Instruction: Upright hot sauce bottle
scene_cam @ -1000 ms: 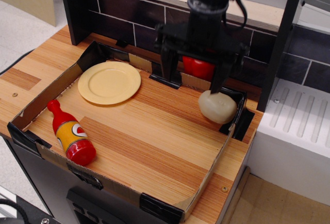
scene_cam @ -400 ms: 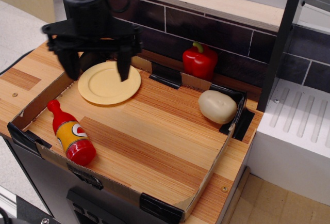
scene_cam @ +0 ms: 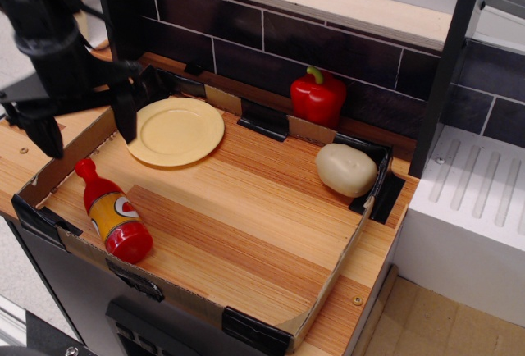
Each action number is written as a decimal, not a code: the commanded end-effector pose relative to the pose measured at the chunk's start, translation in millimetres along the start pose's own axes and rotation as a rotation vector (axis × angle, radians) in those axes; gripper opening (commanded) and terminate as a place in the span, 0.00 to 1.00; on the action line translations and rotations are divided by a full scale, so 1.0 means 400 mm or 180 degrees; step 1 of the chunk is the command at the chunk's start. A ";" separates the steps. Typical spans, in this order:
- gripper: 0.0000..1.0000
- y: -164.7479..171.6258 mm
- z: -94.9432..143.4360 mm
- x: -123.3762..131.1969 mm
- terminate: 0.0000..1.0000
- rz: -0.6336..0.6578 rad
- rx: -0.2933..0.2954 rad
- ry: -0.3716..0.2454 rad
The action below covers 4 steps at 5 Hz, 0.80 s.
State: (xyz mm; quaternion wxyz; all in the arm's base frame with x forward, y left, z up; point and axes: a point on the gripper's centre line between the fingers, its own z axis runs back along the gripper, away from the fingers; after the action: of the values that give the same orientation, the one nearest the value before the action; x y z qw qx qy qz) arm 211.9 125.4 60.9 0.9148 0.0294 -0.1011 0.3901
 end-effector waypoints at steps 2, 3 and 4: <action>1.00 0.025 -0.068 0.014 0.00 0.0272 0.0119 -0.0012; 1.00 0.023 -0.115 -0.004 0.00 0.0351 0.0095 0.0066; 1.00 0.023 -0.120 -0.010 0.00 0.0433 0.0019 0.0134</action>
State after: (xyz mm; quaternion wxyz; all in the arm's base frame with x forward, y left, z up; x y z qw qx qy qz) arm 213.7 137.8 8.9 0.8890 0.0143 -0.0696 0.4524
